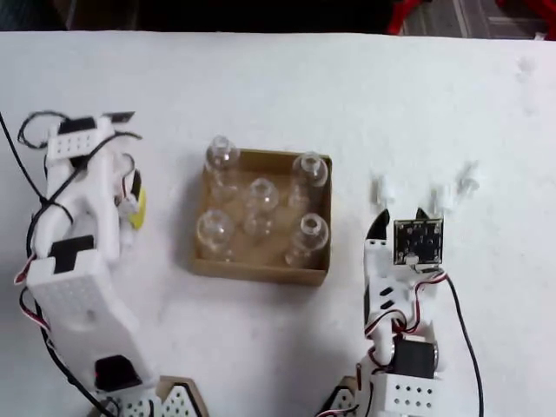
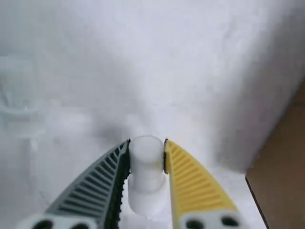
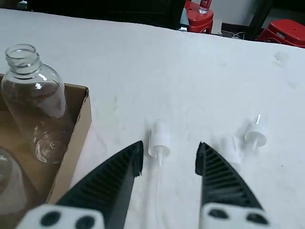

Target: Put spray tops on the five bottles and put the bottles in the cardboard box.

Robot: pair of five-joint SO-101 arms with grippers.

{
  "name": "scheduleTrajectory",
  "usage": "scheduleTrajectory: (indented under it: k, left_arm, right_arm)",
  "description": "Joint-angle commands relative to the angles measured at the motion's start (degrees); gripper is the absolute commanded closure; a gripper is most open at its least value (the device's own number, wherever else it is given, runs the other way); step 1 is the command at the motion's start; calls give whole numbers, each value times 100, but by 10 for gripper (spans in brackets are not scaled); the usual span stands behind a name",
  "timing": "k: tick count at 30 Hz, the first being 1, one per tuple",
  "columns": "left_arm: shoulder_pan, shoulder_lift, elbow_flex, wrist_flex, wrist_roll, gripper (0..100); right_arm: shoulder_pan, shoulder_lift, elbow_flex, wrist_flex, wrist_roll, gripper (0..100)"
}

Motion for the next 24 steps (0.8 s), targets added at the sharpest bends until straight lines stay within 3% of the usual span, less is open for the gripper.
scheduleTrajectory:
  k: [1, 6, 14, 20, 24]
  left_arm:
    - [251, -497, -1442, 1284, 97, 947]
    - [356, -1508, -1846, 1275, 193, 977]
    - [804, -4127, -1855, 1248, 1319, 976]
    - [1552, -5508, -1846, 1160, 527, 978]
    - [1411, -6000, -1846, 993, 466, 978]
  right_arm:
    - [4, -31, 53, -31, 62, 840]
    - [4, -31, 53, -31, 62, 840]
    - [4, -31, 53, -31, 62, 840]
    - [13, -31, 53, -31, 62, 840]
    - [13, -31, 53, -22, 62, 840]
